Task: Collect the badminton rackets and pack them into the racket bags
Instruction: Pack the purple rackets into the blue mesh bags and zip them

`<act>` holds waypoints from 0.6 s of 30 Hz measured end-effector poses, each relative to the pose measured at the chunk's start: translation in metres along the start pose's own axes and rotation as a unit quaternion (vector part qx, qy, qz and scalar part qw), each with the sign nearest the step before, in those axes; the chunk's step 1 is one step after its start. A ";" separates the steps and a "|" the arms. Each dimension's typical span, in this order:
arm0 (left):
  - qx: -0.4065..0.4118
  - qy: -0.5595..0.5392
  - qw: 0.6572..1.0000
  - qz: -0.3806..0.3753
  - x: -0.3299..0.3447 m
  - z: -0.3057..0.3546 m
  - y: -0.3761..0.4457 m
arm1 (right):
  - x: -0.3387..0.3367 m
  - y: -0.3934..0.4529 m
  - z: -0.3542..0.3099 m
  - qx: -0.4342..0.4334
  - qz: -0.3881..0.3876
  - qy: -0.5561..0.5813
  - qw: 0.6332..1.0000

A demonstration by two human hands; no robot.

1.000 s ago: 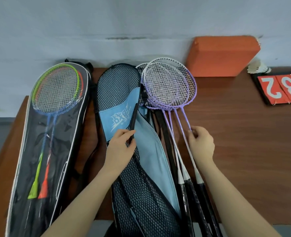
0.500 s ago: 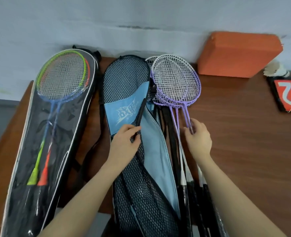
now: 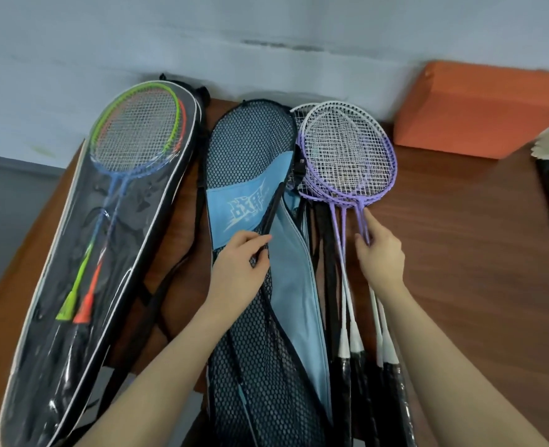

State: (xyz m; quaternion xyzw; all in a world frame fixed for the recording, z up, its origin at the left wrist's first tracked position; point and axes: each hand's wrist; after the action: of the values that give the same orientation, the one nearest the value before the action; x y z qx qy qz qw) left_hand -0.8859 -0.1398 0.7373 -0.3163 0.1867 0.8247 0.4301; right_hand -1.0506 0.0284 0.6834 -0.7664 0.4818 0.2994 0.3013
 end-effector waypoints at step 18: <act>-0.009 -0.052 0.997 -0.051 -0.007 0.018 0.012 | -0.050 -0.093 -0.011 -0.060 0.146 -0.036 0.987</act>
State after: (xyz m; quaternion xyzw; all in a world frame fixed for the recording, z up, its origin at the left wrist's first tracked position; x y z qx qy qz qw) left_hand -0.8990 -0.1402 0.7553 -0.2859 0.1406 0.8185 0.4781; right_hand -0.9811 0.0813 0.7440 -0.6934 0.5582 0.3960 0.2254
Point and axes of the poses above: each hand's wrist, its own y-axis towards the middle knuckle, its own x-axis out of the palm, z = x × y, and after that the axes turned 2 degrees about -z, right-handed
